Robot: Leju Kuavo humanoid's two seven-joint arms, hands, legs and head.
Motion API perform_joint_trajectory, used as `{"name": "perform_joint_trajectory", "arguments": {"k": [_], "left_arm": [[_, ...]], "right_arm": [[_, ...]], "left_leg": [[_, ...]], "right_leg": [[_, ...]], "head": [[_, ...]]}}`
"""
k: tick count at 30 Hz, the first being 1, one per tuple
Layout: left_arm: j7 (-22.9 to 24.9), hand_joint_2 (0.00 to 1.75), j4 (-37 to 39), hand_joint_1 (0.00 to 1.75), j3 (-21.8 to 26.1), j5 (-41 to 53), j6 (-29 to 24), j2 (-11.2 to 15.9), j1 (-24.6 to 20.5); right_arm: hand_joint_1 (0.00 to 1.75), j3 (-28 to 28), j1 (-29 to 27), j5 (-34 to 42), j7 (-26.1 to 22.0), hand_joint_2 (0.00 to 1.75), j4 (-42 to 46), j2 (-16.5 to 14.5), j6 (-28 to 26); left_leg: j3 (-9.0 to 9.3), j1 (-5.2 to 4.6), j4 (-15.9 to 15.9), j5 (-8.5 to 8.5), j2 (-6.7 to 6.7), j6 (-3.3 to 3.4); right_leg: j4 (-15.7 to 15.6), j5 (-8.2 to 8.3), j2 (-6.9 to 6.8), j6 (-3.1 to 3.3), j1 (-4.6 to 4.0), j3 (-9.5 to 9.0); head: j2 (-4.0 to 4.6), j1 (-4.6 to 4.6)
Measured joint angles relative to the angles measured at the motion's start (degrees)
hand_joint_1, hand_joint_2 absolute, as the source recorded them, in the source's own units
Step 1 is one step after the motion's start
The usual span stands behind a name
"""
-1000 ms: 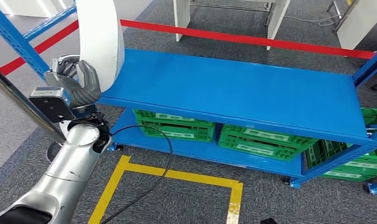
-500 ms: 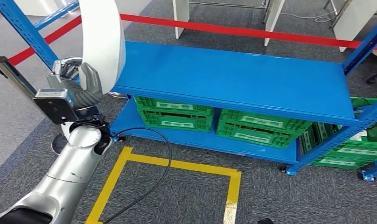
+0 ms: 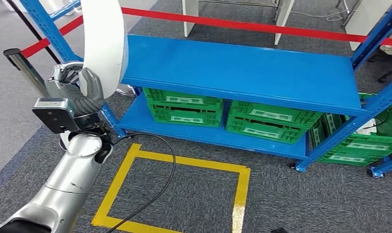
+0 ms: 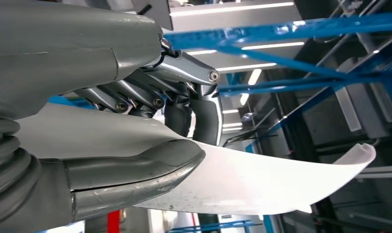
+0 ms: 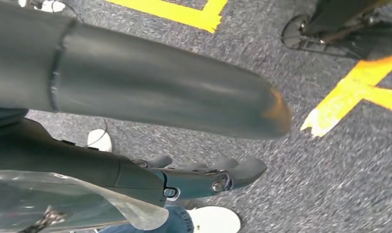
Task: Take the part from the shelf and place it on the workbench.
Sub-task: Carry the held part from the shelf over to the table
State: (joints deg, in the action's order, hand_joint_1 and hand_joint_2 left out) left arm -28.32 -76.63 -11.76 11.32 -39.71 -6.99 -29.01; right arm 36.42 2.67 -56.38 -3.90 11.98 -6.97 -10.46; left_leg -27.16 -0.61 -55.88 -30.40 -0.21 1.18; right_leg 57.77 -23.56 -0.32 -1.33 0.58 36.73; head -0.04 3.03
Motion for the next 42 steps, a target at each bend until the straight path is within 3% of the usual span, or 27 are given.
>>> {"name": "perform_joint_trajectory", "arguments": {"k": [2, 3, 6, 7, 8, 9, 11, 13, 17, 19, 21, 23, 25, 27, 29, 31, 33, 36, 37, 38, 39, 40, 42], "left_arm": [[0.0, 1.75, -0.3, 1.75, 0.0, 0.1, -0.1, 0.0, 0.2], [0.0, 1.75, -0.5, 1.75, 0.0, 0.1, -0.1, 0.0, 0.3], [-0.2, 1.75, -0.9, 1.75, 0.1, 0.1, -0.2, 0.1, 0.9], [-0.4, 1.75, -0.9, 1.75, 0.1, 0.0, -0.3, 0.2, 1.2], [-0.6, 1.75, -1.0, 1.75, 0.1, 0.0, -0.3, 0.3, 1.5], [-0.7, 1.75, -1.1, 1.75, 0.1, 0.0, -0.3, 0.3, 1.7], [-0.8, 1.75, -1.5, 1.75, 0.1, 0.1, -0.3, 0.4, 1.8], [-0.9, 1.75, -1.9, 1.75, 0.2, 0.1, -0.3, 0.5, 1.8], [-1.0, 1.75, -2.3, 1.75, 0.1, 0.2, -0.3, 0.6, 2.0], [-1.0, 1.75, -2.6, 1.75, 0.1, 0.2, -0.3, 0.8, 2.0], [-1.0, 1.75, -2.6, 1.75, 0.1, 0.3, -0.3, 0.9, 2.1], [-1.2, 1.75, -2.7, 1.75, 0.2, 0.5, -0.3, 1.0, 2.5], [-1.6, 1.75, -2.9, 1.75, 0.4, 0.8, -0.3, 1.0, 2.6], [-2.0, 1.75, -3.4, 1.75, 0.6, 1.4, -0.3, 0.8, 2.5], [-2.5, 1.75, -3.7, 1.75, 1.3, 2.9, -0.3, 0.2, 2.3], [-3.5, 1.75, -3.7, 1.75, 2.6, 5.1, -0.3, -0.8, 2.2], [-4.9, 1.75, -3.9, 1.75, 4.2, 7.6, -0.3, -2.0, 2.1], [-6.4, 1.75, -4.2, 1.75, 6.1, 9.2, -0.4, -4.0, 2.1], [-6.7, 1.75, -4.3, 1.75, 6.6, 9.4, -0.4, -4.4, 2.3], [-7.0, 1.75, -4.4, 1.75, 7.1, 9.5, -0.4, -4.8, 2.5], [-7.1, 1.75, -4.5, 1.75, 7.5, 9.6, -0.4, -5.1, 2.7], [-7.3, 1.75, -4.6, 1.75, 7.9, 9.8, -0.4, -5.4, 2.8], [-8.2, 1.75, -4.9, 1.75, 8.8, 10.7, -0.4, -6.3, 2.8]], "right_arm": [[0.0, 0.0, -0.1, -0.1, -0.1, 0.0, 0.0, 0.0, 0.1], [0.0, 0.0, -0.2, -0.1, -0.3, 0.0, 0.0, 0.0, 0.2], [0.0, 0.0, -0.3, -0.2, -1.1, 0.0, 0.0, 0.0, 0.9], [0.0, 0.0, -0.3, -0.1, -1.3, 0.0, 0.0, 0.0, 1.1], [0.0, 0.0, -0.4, -0.1, -1.4, 0.0, 0.0, 0.0, 1.3], [0.0, 0.1, -0.4, -0.1, -1.5, 0.0, 0.0, 0.0, 1.3], [0.0, 0.3, -0.4, 0.0, -1.7, 0.0, 0.0, 0.0, 1.5], [0.0, 0.4, -0.3, 0.0, -1.9, 0.0, 0.0, 0.0, 1.9], [0.0, 0.6, -0.5, 0.0, -2.0, 0.0, 0.0, 0.0, 2.3], [0.0, 0.8, -0.5, 0.0, -2.1, 0.0, 0.0, 0.0, 2.3], [0.0, 1.0, -0.5, 0.0, -2.1, 0.0, 0.0, 0.0, 2.2], [0.0, 1.1, -0.6, -0.2, -2.1, 0.0, 0.0, 0.0, 2.0], [0.0, 1.1, -0.6, -0.3, -2.2, 0.0, 0.0, 0.0, 1.9], [0.0, 1.1, -0.6, -0.3, -2.2, 0.0, 0.0, 0.0, 1.8], [0.0, 1.2, -0.6, -0.3, -2.2, 0.0, 0.0, 0.0, 1.8], [0.0, 1.2, -0.5, -0.4, -2.2, 0.0, 0.0, 0.0, 1.8], [0.0, 1.2, -0.4, -0.4, -2.2, 0.0, 0.0, 0.0, 1.9], [0.0, 1.3, -0.5, -0.5, -2.2, 0.0, 0.0, 0.0, 2.0], [0.0, 1.3, -0.6, -0.6, -2.2, 0.0, 0.0, 0.0, 2.0], [0.0, 1.4, -0.6, -0.7, -2.2, 0.0, 0.0, 0.0, 2.0], [0.0, 1.4, -0.7, -0.7, -2.1, 0.0, 0.0, 0.0, 2.0], [0.0, 1.4, -0.7, -0.7, -2.1, 0.0, 0.0, 0.0, 2.0], [0.0, 1.4, -0.7, -0.8, -2.1, 0.0, 0.0, 0.0, 2.0]], "left_leg": [[-0.32, 0.19, 0.4, 0.88, -0.14, 0.54], [-0.65, 0.27, 0.5, 1.26, -0.2, 0.76], [-2.25, 0.15, 0.3, 2.35, -0.22, 1.11], [-2.76, 0.11, 0.1, 2.63, -0.23, 1.07], [-3.24, 0.12, -0.1, 2.82, -0.23, 1.0], [-3.64, 0.17, -0.4, 2.93, -0.22, 0.92], [-4.35, 0.17, -1.3, 2.88, -0.23, 0.58], [-5.1, -0.02, -2.1, 2.9, -0.24, 0.06], [-6.16, -0.08, -3.7, 2.42, -0.18, -0.99], [-7.83, 0.07, -8.4, -0.43, -0.04, -1.62], [-10.37, 0.35, -15.2, -3.77, 0.05, -2.1], [-11.33, 0.54, -17.8, -4.25, 0.03, -2.2], [-8.97, 0.56, -13.0, -1.09, -0.29, -1.88], [-5.7, 0.16, -6.0, 1.83, -2.1, -1.29], [-4.59, -0.34, -2.7, 2.43, -3.3, -0.71], [-4.92, -0.34, -2.1, 2.71, -2.42, -0.14], [-5.16, -0.04, -1.6, 3.36, -1.42, 0.47], [-5.64, 0.1, -1.5, 3.96, 0.07, 1.07], [-5.79, 0.08, -1.5, 4.06, 0.65, 1.11], [-5.89, 0.07, -1.5, 4.15, 1.26, 1.09], [-5.94, 0.11, -1.6, 4.21, 1.9, 1.02], [-5.96, 0.17, -1.7, 4.24, 2.57, 0.93], [-6.26, 0.27, -2.3, 4.14, 3.84, 0.55]], "right_leg": [[0.8, -0.86, 0.13, -0.43, 0.07, 0.85], [2.7, -2.45, 0.2, -0.57, 0.12, 1.74], [13.2, -8.59, 0.22, -1.15, 0.17, 5.47], [15.5, -9.43, 0.22, -1.28, 0.19, 5.93], [15.6, -9.23, 0.22, -1.37, 0.19, 5.28], [13.4, -8.08, 0.21, -1.4, 0.19, 3.49], [5.7, -5.67, 0.2, -1.33, 0.19, -1.59], [1.2, -5.14, 0.23, -0.83, 0.13, -4.26], [0.8, -4.9, 0.25, 0.51, 0.2, -4.09], [0.6, -4.58, 0.12, 1.17, 0.36, -3.96], [0.7, -4.39, -0.16, 1.56, 0.25, -3.7], [0.7, -4.29, -0.68, 1.71, 0.17, -3.53], [0.7, -4.25, -1.46, 1.73, 0.12, -3.54], [0.7, -4.22, -2.35, 1.61, -0.06, -3.53], [0.8, -4.06, -3.48, 1.21, -0.31, -3.28], [0.8, -3.99, -4.51, 0.67, -0.39, -2.99], [2.3, -5.4, -3.24, 0.09, -0.27, -2.11], [12.2, -10.88, -0.21, -0.38, -0.07, 2.13], [15.5, -12.04, 0.04, -0.45, -0.03, 3.5], [17.0, -12.15, 0.13, -0.51, -0.01, 4.08], [16.2, -11.09, 0.21, -0.55, 0.03, 3.54], [13.1, -9.14, 0.49, -0.58, 0.12, 1.95], [5.3, -6.01, 2.77, -0.68, 0.52, -2.21]], "head": [[0.0, -0.06], [0.0, -0.2], [0.0, -0.43], [0.0, -0.41], [0.0, -0.43], [0.0, -0.43], [0.0, -0.44], [0.0, -0.37], [0.0, -0.29], [0.0, -0.02], [0.0, 0.16], [0.0, 0.19], [0.0, 0.2], [0.0, 0.19], [0.0, 0.12], [0.0, 0.09], [0.0, 0.06], [0.0, 0.0], [0.0, 0.04], [0.0, 0.04], [0.0, 0.04], [0.0, 0.05], [0.0, 0.05]]}}
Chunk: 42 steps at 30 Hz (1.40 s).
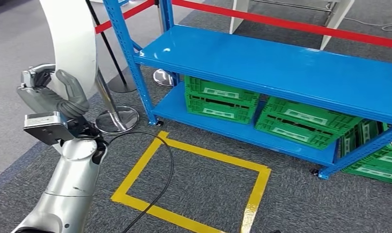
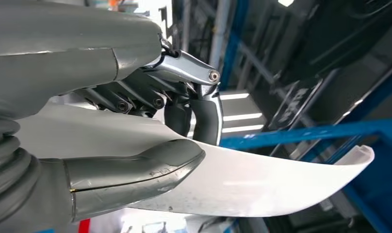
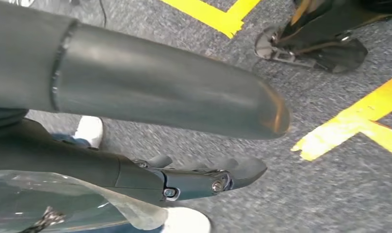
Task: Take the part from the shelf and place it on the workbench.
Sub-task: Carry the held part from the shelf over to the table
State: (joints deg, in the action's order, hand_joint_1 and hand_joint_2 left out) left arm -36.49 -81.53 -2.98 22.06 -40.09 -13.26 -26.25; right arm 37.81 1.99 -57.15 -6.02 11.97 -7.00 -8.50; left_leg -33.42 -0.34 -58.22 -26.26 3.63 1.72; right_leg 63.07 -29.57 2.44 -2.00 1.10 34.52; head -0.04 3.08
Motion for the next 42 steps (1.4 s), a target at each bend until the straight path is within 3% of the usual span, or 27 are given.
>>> {"name": "perform_joint_trajectory", "arguments": {"k": [2, 5, 7, 9, 10, 11, 12, 14, 15, 17, 18, 20, 22, 24, 26, 27, 28, 30, 31, 33, 35, 37, 39, 41, 42], "left_arm": [[-1.0, 1.75, -0.4, 1.75, 0.9, 1.1, 0.0, -0.9, 0.0], [-1.4, 1.75, -1.0, 1.75, 1.9, 1.8, 0.0, -1.4, 0.2], [-1.6, 1.75, -1.5, 1.75, 2.3, 2.0, 0.0, -1.4, 0.3], [-2.0, 1.75, -1.9, 1.75, 2.7, 2.4, 0.0, -1.7, 0.6], [-2.2, 1.75, -2.1, 1.75, 3.0, 2.6, 0.0, -1.8, 0.8], [-2.4, 1.75, -2.4, 1.75, 3.3, 2.7, 0.0, -1.9, 1.2], [-2.4, 1.75, -2.9, 1.75, 3.5, 2.8, 0.0, -2.0, 1.5], [-2.5, 1.75, -4.5, 1.75, 3.7, 2.8, 0.0, -2.0, 2.3], [-2.5, 1.75, -5.5, 1.75, 3.7, 2.7, 0.0, -2.0, 2.7], [-2.5, 1.75, -7.4, 1.75, 3.5, 2.4, 0.0, -2.0, 3.4], [-2.5, 1.75, -8.2, 1.75, 3.3, 2.1, 0.0, -1.9, 3.9], [-2.5, 1.75, -9.7, 1.75, 3.1, 1.7, 0.0, -1.7, 4.9], [-2.5, 1.75, -10.8, 1.75, 3.0, 1.4, 0.0, -1.6, 5.4], [-2.5, 1.75, -11.4, 1.75, 2.7, 1.3, 0.0, -1.5, 5.7], [-2.4, 1.75, -11.5, 1.75, 2.6, 1.3, 0.1, -1.3, 6.2], [-2.1, 1.75, -11.6, 1.75, 2.5, 1.1, 0.1, -1.2, 6.4], [-1.7, 1.75, -11.6, 1.75, 2.3, 0.8, 0.1, -0.9, 6.6], [-0.7, 1.75, -11.6, 1.75, 1.8, -0.1, 0.1, -0.2, 6.9], [-0.3, 1.75, -11.6, 1.75, 1.5, -0.5, 0.1, 0.1, 7.0], [0.0, 1.75, -11.6, 1.75, 0.9, -1.1, 0.1, 0.7, 7.0], [0.1, 1.75, -11.7, 1.75, 0.5, -1.5, 0.1, 1.4, 7.2], [0.4, 1.75, -11.7, 1.75, 0.3, -1.7, 0.1, 2.3, 7.4], [0.6, 1.75, -11.7, 1.75, -0.1, -1.8, 0.1, 3.0, 7.4], [1.0, 1.75, -11.7, 1.75, -0.7, -2.2, 0.1, 3.6, 7.6], [1.3, 1.75, -11.7, 1.75, -0.9, -2.4, 0.1, 4.0, 7.8]], "right_arm": [[0.0, 0.0, 0.1, 0.0, 0.0, 0.0, 0.0, 0.0, 0.0], [0.0, 0.0, 0.1, 0.0, -0.1, 0.0, 0.0, -0.1, -0.1], [0.0, 0.1, 0.1, 0.1, -0.2, 0.0, 0.0, -0.2, -0.2], [0.0, 0.4, 0.0, 0.2, -0.2, 0.0, 0.0, -0.1, -0.3], [0.0, 0.5, 0.0, 0.2, -0.2, 0.0, 0.0, -0.1, -0.3], [0.0, 0.7, -0.1, 0.3, -0.1, 0.0, 0.0, -0.1, -0.3], [0.0, 0.9, 0.0, 0.3, -0.1, 0.0, 0.0, -0.1, -0.3], [0.0, 1.0, 0.0, 0.5, -0.1, 0.0, 0.0, -0.1, -0.3], [0.0, 1.1, 0.0, 0.5, -0.1, 0.0, 0.0, -0.1, -0.3], [0.0, 1.3, 0.0, 0.6, -0.1, 0.0, 0.0, -0.1, -0.3], [0.0, 1.4, 0.0, 0.6, -0.1, 0.0, 0.0, -0.1, -0.3], [0.0, 1.5, 0.0, 0.6, -0.1, 0.0, 0.0, -0.1, -0.3], [0.0, 1.6, 0.1, 0.6, -0.1, 0.0, 0.0, -0.1, -0.3], [0.0, 1.8, 0.0, 0.6, -0.1, 0.0, 0.0, -0.1, -0.3], [0.0, 2.0, -0.2, 0.6, -0.1, 0.0, 0.0, -0.1, -0.3], [0.0, 2.1, -0.2, 0.6, -0.2, 0.0, 0.0, -0.1, -0.3], [0.0, 2.2, -0.2, 0.7, -0.2, 0.0, 0.0, -0.1, -0.3], [0.0, 2.5, -0.2, 0.7, -0.2, 0.0, 0.0, -0.1, -0.3], [0.0, 2.5, -0.2, 0.8, -0.3, 0.0, 0.0, -0.1, -0.3], [0.0, 2.6, -0.2, 0.8, -0.3, 0.0, 0.0, -0.2, -0.3], [0.0, 2.7, -0.2, 0.8, -0.4, 0.0, 0.0, -0.2, -0.3], [0.0, 2.9, -0.1, 0.8, -0.5, 0.0, 0.0, -0.2, -0.3], [0.0, 3.0, -0.2, 0.8, -0.7, 0.0, 0.1, -0.2, -0.3], [0.0, 3.2, -0.2, 0.8, -0.8, 0.0, 0.1, -0.2, -0.3], [0.0, 3.3, -0.2, 0.8, -0.8, 0.0, 0.1, -0.2, -0.3]], "left_leg": [[-0.77, 0.04, -0.6, 0.12, 1.14, -0.62], [-1.59, 0.15, -0.8, 0.38, 2.32, -1.6], [-2.97, 0.11, -3.8, -1.58, 0.28, -2.19], [-6.0, 0.28, -10.6, -5.13, -2.3, -2.73], [-7.45, 0.42, -14.0, -6.43, -2.75, -2.88], [-8.28, 0.5, -16.0, -6.84, -2.92, -2.94], [-8.19, 0.54, -16.0, -6.23, -3.02, -2.91], [-5.11, 0.38, -10.1, -2.63, -3.98, -2.43], [-3.13, 0.06, -6.3, -1.12, -5.32, -2.06], [-0.78, -0.66, -1.2, 0.14, -7.49, -1.38], [-0.66, -0.92, -0.5, -0.05, -7.73, -1.19], [-0.74, -0.86, 0.0, 0.27, -6.54, -0.66], [-0.59, -0.5, 0.6, 0.76, -5.3, 0.03], [-0.63, -0.31, 0.8, 1.0, -4.03, 0.45], [-0.78, -0.33, 0.7, 1.05, -2.58, 0.55], [-0.82, -0.31, 0.6, 1.06, -1.83, 0.54], [-0.84, -0.24, 0.5, 1.04, -1.07, 0.49], [-0.96, -0.01, -0.1, 0.86, 0.39, 0.12], [-1.22, 0.05, -0.5, 0.71, 1.07, -0.19], [-1.89, 0.14, -1.1, 0.79, 2.29, -0.94], [-2.36, 0.32, -1.0, 1.14, 3.35, -1.62], [-3.1, 0.25, -2.4, 0.28, 1.75, -2.19], [-5.6, 0.21, -7.9, -2.65, -1.41, -2.65], [-8.94, 0.38, -15.1, -5.45, -2.76, -2.86], [-9.74, 0.41, -16.8, -5.64, -2.94, -2.81]], "right_leg": [[-3.7, 0.47, 1.75, 0.11, 0.22, -2.03], [-4.1, 0.55, 0.4, 0.86, 0.25, -2.13], [-4.3, 0.74, -0.97, 1.51, 0.39, -2.21], [-4.4, 0.69, -2.48, 1.91, 0.18, -2.21], [-4.4, 0.65, -3.26, 1.99, 0.1, -2.2], [-4.4, 0.62, -4.0, 2.03, 0.05, -2.2], [-4.4, 0.59, -4.72, 2.05, 0.01, -2.22], [-4.4, 0.47, -6.01, 2.02, -0.05, -2.41], [-4.4, 0.36, -6.58, 1.95, -0.15, -2.52], [-4.4, 0.18, -7.7, 1.63, -0.4, -2.58], [-4.4, 0.15, -8.31, 1.43, -0.5, -2.6], [-4.5, -0.05, -9.18, 0.94, -0.47, -2.62], [-2.6, -1.68, -7.08, 0.56, -0.32, -1.77], [3.6, -4.98, -3.82, 0.4, -0.23, 1.02], [9.9, -7.15, -2.71, 0.23, -0.22, 4.12], [10.7, -6.81, -2.59, 0.14, -0.21, 4.65], [9.2, -5.37, -2.48, 0.08, -0.15, 4.08], [2.4, -1.67, -1.04, -0.13, 0.2, 0.86], [-0.7, -0.66, 0.25, -0.22, 0.42, -0.77], [-3.3, -0.57, 1.89, -0.11, 0.54, -2.16], [-3.4, -0.31, 0.96, 0.5, 0.43, -2.27], [-3.6, -0.07, -0.27, 1.15, 0.47, -2.43], [-3.7, -0.08, -1.68, 1.63, 0.31, -2.58], [-3.7, -0.24, -3.29, 1.95, 0.01, -2.63], [-3.7, -0.33, -4.06, 2.04, -0.1, -2.66]], "head": [[0.0, 0.03], [0.0, 0.08], [0.0, 0.53], [0.0, 0.97], [0.0, 0.97], [0.0, 1.0], [0.0, 1.0], [0.0, 1.01], [0.0, 0.99], [0.0, 0.94], [0.0, 0.91], [0.0, 0.85], [0.0, 0.76], [0.0, 0.41], [0.0, 0.19], [0.0, 0.19], [0.0, 0.19], [0.0, 0.18], [0.0, 0.16], [0.0, 0.14], [0.0, 0.15], [0.0, 0.44], [0.0, 0.83], [0.0, 0.93], [0.0, 0.96]]}}
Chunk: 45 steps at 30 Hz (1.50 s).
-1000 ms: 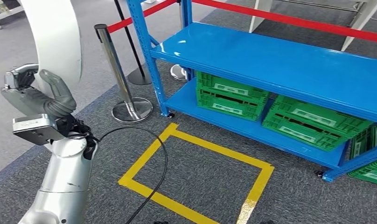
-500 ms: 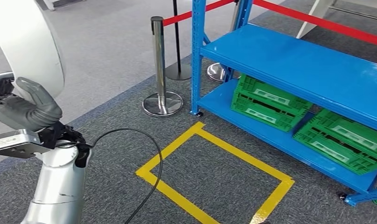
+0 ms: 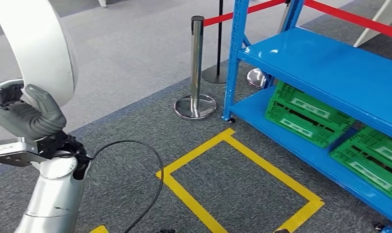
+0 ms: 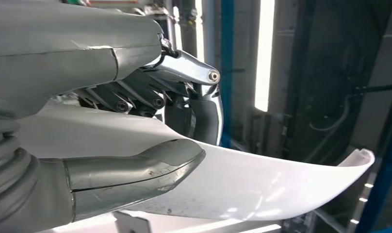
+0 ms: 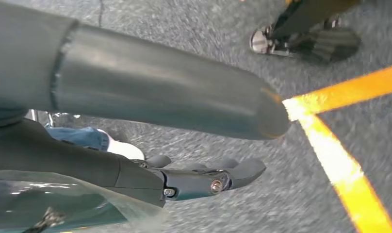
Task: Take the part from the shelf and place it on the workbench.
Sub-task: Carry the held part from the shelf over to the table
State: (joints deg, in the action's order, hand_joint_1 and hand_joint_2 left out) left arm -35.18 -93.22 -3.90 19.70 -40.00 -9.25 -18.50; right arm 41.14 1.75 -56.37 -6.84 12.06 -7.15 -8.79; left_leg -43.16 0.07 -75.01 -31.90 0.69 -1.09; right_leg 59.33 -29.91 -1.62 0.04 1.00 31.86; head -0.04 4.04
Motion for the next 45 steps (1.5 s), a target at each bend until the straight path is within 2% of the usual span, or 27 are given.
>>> {"name": "perform_joint_trajectory", "arguments": {"k": [1, 2, 4, 6, 7, 9, 11, 13, 15, 16, 17, 19, 20, 22, 24, 26, 28, 30, 31, 33, 35, 37, 39, 40, 42, 43, 45], "left_arm": [[0.3, 1.75, 0.0, 1.75, -0.2, -0.2, 0.0, 0.4, 0.1], [0.6, 1.75, 0.0, 1.75, -0.4, -0.3, 0.0, 0.8, 0.2], [1.0, 1.75, 0.0, 1.75, -0.8, -0.5, 0.0, 1.5, 0.1], [1.4, 1.75, 0.0, 1.75, -1.4, -0.7, 0.0, 2.1, -0.1], [1.6, 1.75, 0.0, 1.75, -1.6, -0.9, 0.0, 2.4, -0.1], [1.9, 1.75, -0.1, 1.75, -2.0, -1.1, 0.0, 3.0, 0.0], [2.1, 1.75, -0.2, 1.75, -2.3, -1.2, 0.0, 3.4, -0.1], [2.2, 1.75, -0.2, 1.75, -2.7, -1.4, 0.0, 3.6, -0.2], [2.2, 1.75, -0.2, 1.75, -3.0, -1.5, 0.0, 3.7, 0.0], [2.2, 1.75, -0.2, 1.75, -3.1, -1.5, 0.0, 3.8, 0.1], [2.3, 1.75, -0.2, 1.75, -3.2, -1.5, 0.0, 3.9, 0.2], [2.4, 1.75, -0.2, 1.75, -3.3, -1.4, 0.0, 4.0, 0.1], [2.5, 1.75, -0.2, 1.75, -3.4, -1.3, 0.0, 4.1, 0.1], [2.6, 1.75, -0.2, 1.75, -3.6, -1.2, 0.0, 4.2, 0.1], [2.7, 1.75, -0.2, 1.75, -3.7, -1.2, 0.0, 4.5, 0.1], [2.8, 1.75, -0.2, 1.75, -3.8, -1.2, 0.0, 4.8, 0.0], [2.8, 1.75, -0.2, 1.75, -3.9, -1.2, 0.0, 5.0, -0.1], [2.9, 1.75, -0.2, 1.75, -4.1, -1.2, 0.0, 5.0, 0.1], [2.9, 1.75, -0.1, 1.75, -4.2, -1.2, 0.0, 5.0, 0.1], [2.9, 1.75, -0.1, 1.75, -4.3, -1.2, 0.0, 5.1, 0.2], [2.9, 1.75, -0.1, 1.75, -4.4, -1.2, 0.0, 5.1, 0.1], [3.0, 1.75, -0.1, 1.75, -4.5, -1.2, 0.0, 5.1, 0.0], [3.0, 1.75, -0.1, 1.75, -4.5, -1.2, 0.0, 5.3, 0.0], [3.0, 1.75, -0.2, 1.75, -4.5, -1.2, 0.0, 5.4, -0.1], [3.0, 1.75, -0.2, 1.75, -4.6, -1.2, 0.0, 5.5, -0.2], [3.0, 1.75, -0.2, 1.75, -4.7, -1.2, 0.0, 5.5, -0.2], [3.0, 1.75, -0.2, 1.75, -4.8, -1.2, 0.0, 5.5, 0.0]], "right_arm": [[0.0, 0.1, 0.0, 0.0, 0.0, 0.0, 0.0, 0.0, 0.0], [0.0, 0.1, 0.1, 0.0, -0.1, 0.0, 0.0, 0.0, 0.0], [0.0, 0.2, 0.1, 0.0, -0.1, 0.0, 0.0, 0.0, 0.0], [0.0, 0.4, 0.1, 0.0, -0.2, 0.0, 0.0, 0.0, 0.0], [0.0, 0.5, 0.1, 0.0, -0.2, 0.0, 0.0, 0.0, 0.1], [0.0, 0.6, 0.2, 0.0, -0.2, 0.0, 0.0, 0.0, 0.1], [0.0, 0.6, 0.3, 0.0, -0.3, 0.0, 0.0, 0.0, 0.2], [0.0, 0.6, 0.1, 0.0, -0.4, 0.0, 0.0, 0.0, 0.3], [0.0, 0.6, -0.1, 0.0, -0.3, 0.0, 0.0, 0.0, 0.3], [0.0, 0.6, -0.1, 0.0, -0.3, 0.0, 0.0, 0.1, 0.3], [0.0, 0.7, -0.1, 0.0, -0.3, 0.0, 0.0, 0.1, 0.3], [0.0, 0.7, 0.0, 0.0, -0.3, 0.0, 0.0, 0.2, 0.3], [0.0, 0.7, 0.0, 0.0, -0.4, 0.0, 0.0, 0.2, 0.3], [0.0, 0.8, 0.0, -0.1, -0.4, 0.0, 0.0, 0.2, 0.5], [0.0, 0.8, 0.1, -0.1, -0.4, 0.0, 0.0, 0.2, 0.6], [0.0, 0.8, 0.1, -0.1, -0.4, 0.0, 0.0, 0.2, 0.7], [0.0, 0.8, 0.0, -0.1, -0.4, 0.0, 0.0, 0.2, 0.7], [0.0, 0.8, -0.1, -0.1, -0.4, 0.0, 0.0, 0.2, 0.7], [0.0, 0.8, -0.1, -0.1, -0.4, 0.0, 0.0, 0.2, 0.7], [0.0, 0.8, 0.0, -0.1, -0.4, 0.0, 0.0, 0.2, 0.8], [0.0, 0.8, 0.1, -0.1, -0.4, 0.0, 0.0, 0.2, 0.8], [0.0, 0.8, 0.1, -0.1, -0.4, 0.0, 0.0, 0.2, 0.8], [0.0, 0.8, 0.2, -0.1, -0.4, 0.0, 0.0, 0.2, 1.0], [0.0, 0.8, 0.3, -0.1, -0.3, 0.0, 0.0, 0.2, 1.0], [0.0, 0.8, 0.3, -0.2, -0.3, 0.0, 0.0, 0.2, 1.1], [0.0, 0.8, 0.2, -0.2, -0.3, 0.0, 0.0, 0.2, 1.2], [0.0, 0.8, 0.0, -0.2, -0.3, 0.0, 0.0, 0.2, 1.2]], "left_leg": [[0.22, -0.03, 0.4, 0.86, -0.12, 0.17], [1.51, -0.15, 3.0, 2.6, -0.4, 0.48], [5.34, -1.01, 10.6, 5.94, -3.0, 1.46], [7.45, -2.02, 15.2, 6.8, -5.37, 2.27], [7.55, -2.3, 15.7, 6.56, -5.46, 2.44], [7.74, -2.17, 16.5, 6.83, -3.99, 2.82], [8.21, -1.7, 17.4, 7.29, -2.59, 3.33], [8.35, -1.39, 17.6, 7.46, -1.22, 3.65], [8.35, -1.3, 17.6, 7.44, 0.4, 3.73], [8.36, -1.22, 17.5, 7.42, 1.26, 3.69], [8.38, -1.09, 17.3, 7.35, 2.09, 3.57], [8.18, -0.87, 16.5, 6.98, 3.53, 3.0], [7.89, -0.82, 16.0, 6.82, 4.2, 2.66], [7.25, -0.74, 15.5, 6.86, 5.43, 2.02], [6.87, -0.59, 15.3, 6.99, 6.03, 1.5], [5.84, -0.63, 13.2, 5.6, 3.79, 0.95], [2.88, -0.49, 6.7, 2.28, 0.82, 0.45], [-0.17, -0.2, 0.2, -0.01, -0.01, 0.24], [-0.51, -0.13, -0.5, 0.31, -0.1, 0.26], [2.02, -0.17, 4.4, 3.65, -0.75, 0.58], [5.83, -0.81, 11.8, 6.17, -3.14, 1.09], [7.33, -1.54, 14.9, 6.32, -4.56, 1.54], [7.47, -1.67, 15.5, 6.44, -3.44, 2.11], [7.71, -1.54, 16.0, 6.59, -2.76, 2.48], [8.18, -1.11, 16.7, 6.92, -1.56, 3.17], [8.26, -1.02, 16.8, 6.95, -0.94, 3.38], [8.25, -1.0, 16.7, 6.89, 0.48, 3.58]], "right_leg": [[0.0, -0.1, -0.72, 0.06, -0.09, -0.08], [0.0, -0.21, -1.39, 0.09, -0.17, -0.22], [0.0, -0.53, -2.65, 0.0, -0.37, -0.57], [-0.1, -0.76, -3.94, -0.27, -0.58, -0.68], [-0.3, -0.82, -4.65, -0.46, -0.67, -0.72], [-0.4, -1.19, -5.41, -0.93, -0.65, -0.93], [2.3, -3.03, -2.86, -1.3, -0.52, 0.18], [9.1, -6.11, 0.54, -1.52, -0.36, 3.69], [14.7, -7.34, 1.44, -1.83, -0.26, 7.03], [14.7, -6.36, 1.53, -2.0, -0.19, 7.49], [12.5, -4.37, 1.68, -2.17, -0.07, 6.86], [5.3, -0.42, 3.58, -2.65, 0.43, 3.95], [2.7, 0.5, 4.68, -2.67, 0.66, 2.7], [1.0, 0.46, 5.69, -2.3, 0.71, 1.7], [0.9, 0.72, 4.46, -1.54, 0.65, 1.49], [0.8, 0.81, 3.29, -0.9, 0.67, 1.32], [0.7, 0.66, 1.91, -0.44, 0.46, 1.19], [0.8, 0.49, 0.33, -0.21, 0.25, 1.12], [0.8, 0.39, -0.44, -0.17, 0.19, 1.06], [0.8, 0.12, -1.83, -0.18, 0.13, 0.72], [0.7, -0.26, -3.04, -0.39, 0.0, 0.27], [0.5, -0.54, -4.23, -0.8, -0.16, -0.01], [0.2, -0.73, -5.34, -1.37, -0.14, -0.48], [0.3, -1.1, -4.58, -1.63, -0.01, -0.51], [3.6, -3.08, -1.42, -1.94, 0.16, 1.09], [7.0, -4.6, 0.34, -1.97, 0.21, 2.89], [13.8, -6.86, 1.38, -2.03, 0.13, 6.87]], "head": [[0.0, -0.01], [0.0, 0.0], [0.0, -0.02], [0.0, -0.01], [0.0, 0.03], [0.0, 0.02], [0.0, -0.13], [0.0, -0.37], [0.0, -0.46], [0.0, -0.46], [0.0, -0.47], [0.0, -0.53], [0.0, -0.53], [0.0, -0.58], [0.0, -0.59], [0.0, -0.26], [0.0, 0.1], [0.0, 0.12], [0.0, 0.13], [0.0, 0.14], [0.0, 0.15], [0.0, 0.1], [0.0, 0.07], [0.0, 0.06], [0.0, -0.18], [0.0, -0.32], [0.0, -0.52]]}}
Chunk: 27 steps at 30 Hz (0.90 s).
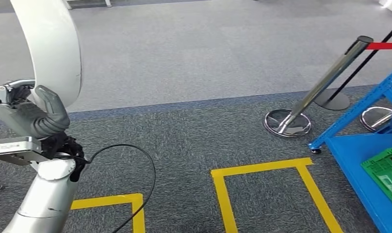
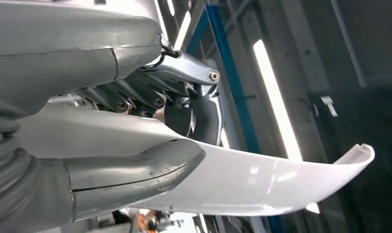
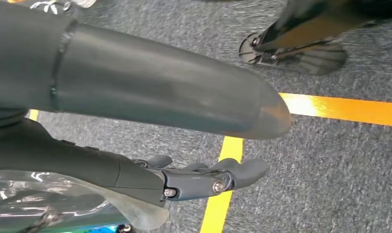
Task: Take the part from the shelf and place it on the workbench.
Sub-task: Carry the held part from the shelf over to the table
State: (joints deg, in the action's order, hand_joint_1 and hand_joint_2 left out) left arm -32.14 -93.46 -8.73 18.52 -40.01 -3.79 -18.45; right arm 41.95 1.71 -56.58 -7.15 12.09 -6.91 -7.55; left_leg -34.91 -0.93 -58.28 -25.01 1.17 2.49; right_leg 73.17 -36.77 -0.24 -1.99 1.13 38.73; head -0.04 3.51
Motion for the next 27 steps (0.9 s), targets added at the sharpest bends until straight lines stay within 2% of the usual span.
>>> {"name": "perform_joint_trajectory", "arguments": {"k": [1, 2, 3, 4, 5, 6, 7, 8, 9, 10, 12, 13, 14, 15, 16, 17, 18, 20, 21, 22, 25, 27], "left_arm": [[0.0, 1.75, 0.0, 1.75, 0.0, 0.0, 0.0, 0.0, 0.1], [0.0, 1.75, 0.0, 1.75, -0.1, 0.0, 0.0, 0.0, 0.2], [0.0, 1.75, 0.0, 1.75, -0.1, 0.0, 0.0, 0.0, 0.3], [0.0, 1.75, 0.0, 1.75, -0.1, 0.0, 0.0, 0.0, 0.3], [0.0, 1.75, 0.0, 1.75, -0.1, 0.0, 0.0, 0.0, 0.2], [0.0, 1.75, 0.0, 1.75, -0.2, 0.0, 0.0, 0.0, 0.2], [0.1, 1.75, 0.0, 1.75, -0.2, 0.0, 0.0, 0.0, 0.2], [0.1, 1.75, 0.0, 1.75, -0.3, 0.0, 0.0, 0.0, 0.2], [0.1, 1.75, 0.0, 1.75, -0.4, 0.0, 0.1, 0.1, 0.3], [0.1, 1.75, 0.0, 1.75, -0.4, 0.0, 0.0, 0.2, 0.4], [0.2, 1.75, 0.0, 1.75, -0.5, -0.1, 0.0, 0.3, 0.3], [0.2, 1.75, 0.0, 1.75, -0.6, -0.1, 0.0, 0.4, 0.3], [0.2, 1.75, 0.0, 1.75, -0.6, -0.1, 0.0, 0.4, 0.3], [0.3, 1.75, 0.0, 1.75, -0.7, -0.3, 0.0, 0.5, 0.4], [0.4, 1.75, 0.0, 1.75, -0.8, -0.5, 0.0, 0.5, 0.6], [0.6, 1.75, 0.0, 1.75, -1.0, -0.7, 0.0, 0.6, 0.7], [0.8, 1.75, 0.0, 1.75, -1.1, -0.9, 0.0, 0.6, 0.7], [0.9, 1.75, 0.0, 1.75, -1.2, -1.1, 0.1, 0.8, 0.8], [0.9, 1.75, 0.0, 1.75, -1.2, -1.2, 0.1, 0.9, 0.7], [0.9, 1.75, 0.0, 1.75, -1.3, -1.4, 0.2, 0.9, 0.7], [1.0, 1.75, -0.2, 1.75, -1.5, -2.4, 0.6, 1.1, 0.8], [0.9, 1.75, -0.4, 1.75, -1.5, -2.9, 0.8, 1.3, 0.7]], "right_arm": [[0.0, 0.0, -0.1, 0.0, 0.0, 0.0, 0.0, 0.0, 0.0], [0.0, 0.0, -0.1, 0.0, 0.0, 0.0, 0.0, 0.0, 0.0], [0.0, 0.0, -0.1, 0.0, 0.0, 0.0, 0.0, 0.0, 0.0], [0.0, 0.0, -0.1, 0.0, 0.0, 0.0, 0.0, 0.1, 0.0], [0.0, 0.0, 0.0, 0.0, 0.0, 0.0, 0.0, 0.1, 0.0], [0.0, 0.0, 0.0, 0.0, 0.0, 0.0, 0.0, 0.1, 0.0], [0.0, 0.0, 0.0, 0.0, 0.0, 0.0, 0.0, 0.1, 0.1], [0.0, 0.0, 0.0, 0.0, 0.1, 0.0, 0.0, 0.1, 0.1], [0.0, 0.0, 0.0, 0.1, 0.1, 0.0, 0.0, 0.1, 0.2], [0.0, 0.1, 0.1, 0.1, 0.2, 0.0, 0.0, 0.1, 0.3], [0.0, 0.2, 0.0, 0.3, 0.3, 0.0, 0.0, 0.1, 0.4], [0.0, 0.2, 0.0, 0.3, 0.2, 0.0, 0.0, 0.1, 0.5], [0.0, 0.2, -0.1, 0.3, 0.2, 0.0, 0.0, 0.1, 0.6], [0.0, 0.3, -0.2, 0.3, 0.1, 0.0, 0.0, 0.1, 0.8], [0.0, 0.3, -0.2, 0.3, 0.1, 0.0, 0.0, 0.1, 0.9], [0.0, 0.3, -0.2, 0.3, 0.0, 0.0, 0.0, 0.1, 1.0], [0.0, 0.3, -0.2, 0.3, 0.0, 0.0, 0.0, 0.1, 1.1], [0.0, 0.4, -0.1, 0.3, -0.1, 0.0, 0.0, 0.1, 1.2], [0.0, 0.5, -0.1, 0.3, -0.1, 0.0, 0.0, 0.1, 1.3], [0.0, 0.5, 0.0, 0.2, -0.1, 0.0, 0.0, 0.1, 1.3], [0.0, 0.6, 0.1, 0.0, -0.3, 0.0, 0.0, 0.1, 1.4], [0.0, 0.6, 0.1, -0.2, -0.4, 0.0, 0.0, 0.1, 1.4]], "left_leg": [[0.02, 0.0, 0.0, -0.03, 0.79, 0.02], [0.04, 0.01, -0.1, -0.06, 1.61, 0.01], [0.08, 0.06, -0.2, -0.12, 2.44, -0.09], [0.08, 0.14, -0.4, -0.24, 3.19, -0.25], [-0.04, 0.12, -0.7, -0.39, 3.82, -0.48], [-0.25, 0.19, -1.0, -0.49, 4.37, -0.78], [-0.49, 0.26, -1.1, -0.5, 4.9, -1.11], [-0.69, 0.35, -1.2, -0.42, 5.37, -1.43], [-0.79, 0.49, -1.1, -0.36, 5.8, -1.72], [-0.87, 0.46, -1.3, -0.51, 5.33, -2.01], [-2.04, 0.4, -4.1, -2.23, 2.66, -2.61], [-3.48, 0.47, -7.2, -3.84, 1.0, -2.92], [-5.32, 0.65, -11.0, -5.54, 0.07, -3.19], [-7.09, 0.85, -14.6, -6.81, -0.31, -3.39], [-8.22, 1.0, -16.8, -7.17, -0.45, -3.51], [-8.29, 1.11, -16.7, -6.4, -0.48, -3.55], [-7.28, 1.16, -14.6, -4.69, -0.49, -3.48], [-3.42, 1.04, -6.9, -0.84, -0.55, -3.02], [-1.84, 0.87, -3.7, 0.08, -0.59, -2.74], [-0.93, 0.67, -1.8, 0.32, -0.62, -2.49], [-0.37, 0.39, -0.4, -0.15, -0.59, -1.72], [0.46, 0.57, 0.5, -0.11, -0.61, -0.95]], "right_leg": [[1.4, 0.21, 0.11, -0.03, -0.02, 1.2], [0.8, 1.56, 0.19, -0.02, -0.03, 1.39], [-2.0, 3.84, 0.5, 0.03, 0.02, 0.53], [-5.8, 6.08, 1.46, 0.08, 0.15, -0.89], [-9.4, 7.61, 2.85, 0.1, 0.35, -2.37], [-11.8, 8.35, 4.08, 0.14, 0.49, -3.56], [-12.9, 8.35, 4.97, 0.18, 0.55, -4.19], [-13.2, 8.18, 5.13, 0.26, 0.5, -4.48], [-13.3, 8.23, 4.69, 0.45, 0.48, -4.68], [-13.5, 8.32, 4.28, 0.68, 0.51, -4.84], [-13.9, 8.43, 3.39, 1.25, 0.61, -5.29], [-14.0, 8.38, 2.94, 1.48, 0.53, -5.47], [-14.0, 8.29, 2.48, 1.66, 0.45, -5.58], [-14.0, 8.2, 2.02, 1.76, 0.38, -5.64], [-14.0, 8.1, 1.63, 1.81, 0.35, -5.71], [-14.0, 7.99, 1.32, 1.82, 0.33, -5.82], [-14.0, 7.87, 1.08, 1.77, 0.33, -5.99], [-14.0, 7.55, 0.76, 1.53, 0.28, -6.43], [-14.0, 7.42, 0.66, 1.32, 0.26, -6.5], [-14.1, 7.36, 0.56, 1.06, 0.26, -6.47], [-14.3, 7.19, 0.32, 0.12, 0.42, -6.47], [-12.2, 5.89, 0.28, -0.23, 0.4, -5.5]], "head": [[0.0, 0.01], [0.0, 0.0], [0.0, -0.01], [0.0, 0.0], [0.0, 0.01], [0.0, 0.03], [0.0, 0.04], [0.0, 0.04], [0.0, 0.06], [0.0, 0.08], [0.0, 0.46], [0.0, 0.65], [0.0, 0.81], [0.0, 0.79], [0.0, 0.81], [0.0, 0.81], [0.0, 0.82], [0.0, 0.79], [0.0, 0.81], [0.0, 0.79], [0.0, 0.82], [0.0, 0.74]]}}
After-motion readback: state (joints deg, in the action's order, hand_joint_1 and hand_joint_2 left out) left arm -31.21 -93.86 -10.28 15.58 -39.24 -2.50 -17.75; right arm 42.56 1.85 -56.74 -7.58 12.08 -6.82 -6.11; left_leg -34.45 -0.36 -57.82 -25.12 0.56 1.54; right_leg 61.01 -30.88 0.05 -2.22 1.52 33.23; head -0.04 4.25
